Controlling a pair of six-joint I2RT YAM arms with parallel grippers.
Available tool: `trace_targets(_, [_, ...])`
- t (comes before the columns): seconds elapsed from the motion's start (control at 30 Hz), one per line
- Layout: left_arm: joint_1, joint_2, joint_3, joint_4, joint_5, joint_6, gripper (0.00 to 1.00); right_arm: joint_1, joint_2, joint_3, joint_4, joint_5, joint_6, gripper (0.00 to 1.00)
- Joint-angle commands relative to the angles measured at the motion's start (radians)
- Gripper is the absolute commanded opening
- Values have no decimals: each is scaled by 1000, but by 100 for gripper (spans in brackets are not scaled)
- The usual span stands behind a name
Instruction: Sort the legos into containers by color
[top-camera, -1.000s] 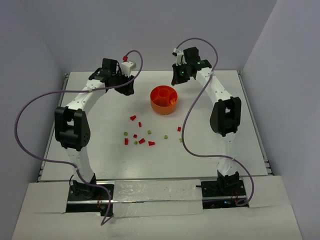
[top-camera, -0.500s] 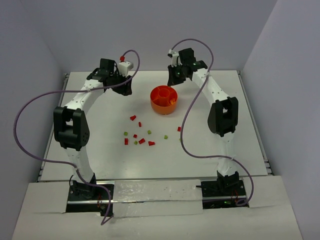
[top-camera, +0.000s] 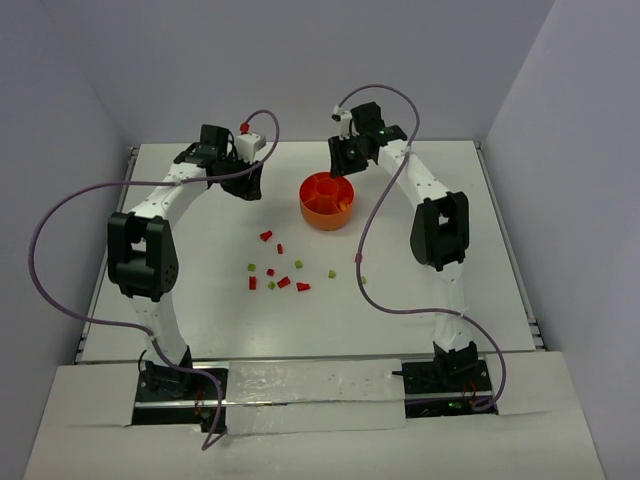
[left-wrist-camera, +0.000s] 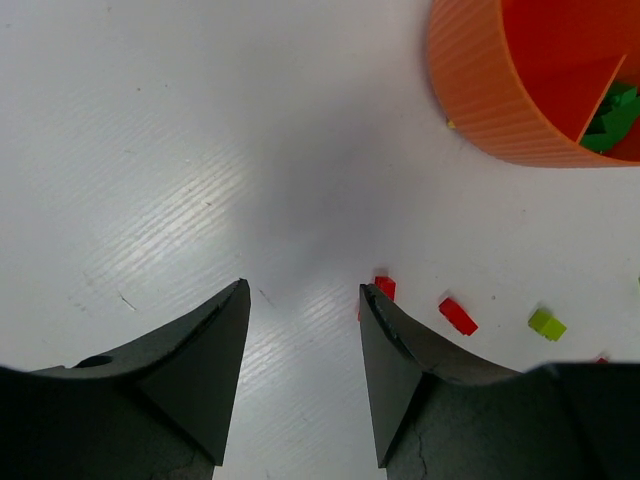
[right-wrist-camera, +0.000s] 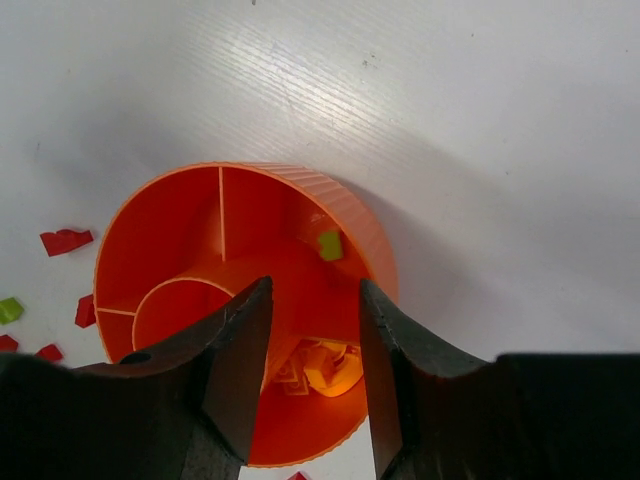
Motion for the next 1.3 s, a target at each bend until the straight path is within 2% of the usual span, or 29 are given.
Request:
trace_targets(0.0, [6, -20, -36, -3, 18, 50, 56, 15, -23, 56, 33, 7, 15, 51])
trace_targets(0.37, [3, -3, -109, 23, 59, 84, 50, 9, -124, 54, 28, 24, 15, 53])
trace_targets(0.53, [-14, 11, -126, 12, 82, 102, 53, -8, -182, 31, 25, 51, 13, 64])
trace_targets(0.73, [-66, 27, -140, 12, 89, 120, 55, -40, -240, -37, 25, 102, 3, 86])
trace_targets(0.87, [-97, 53, -134, 8, 72, 119, 55, -56, -281, -83, 27, 126, -9, 94])
trace_targets(1.27, [-154, 115, -120, 2, -60, 111, 50, -95, -337, -158, 22, 153, -37, 96])
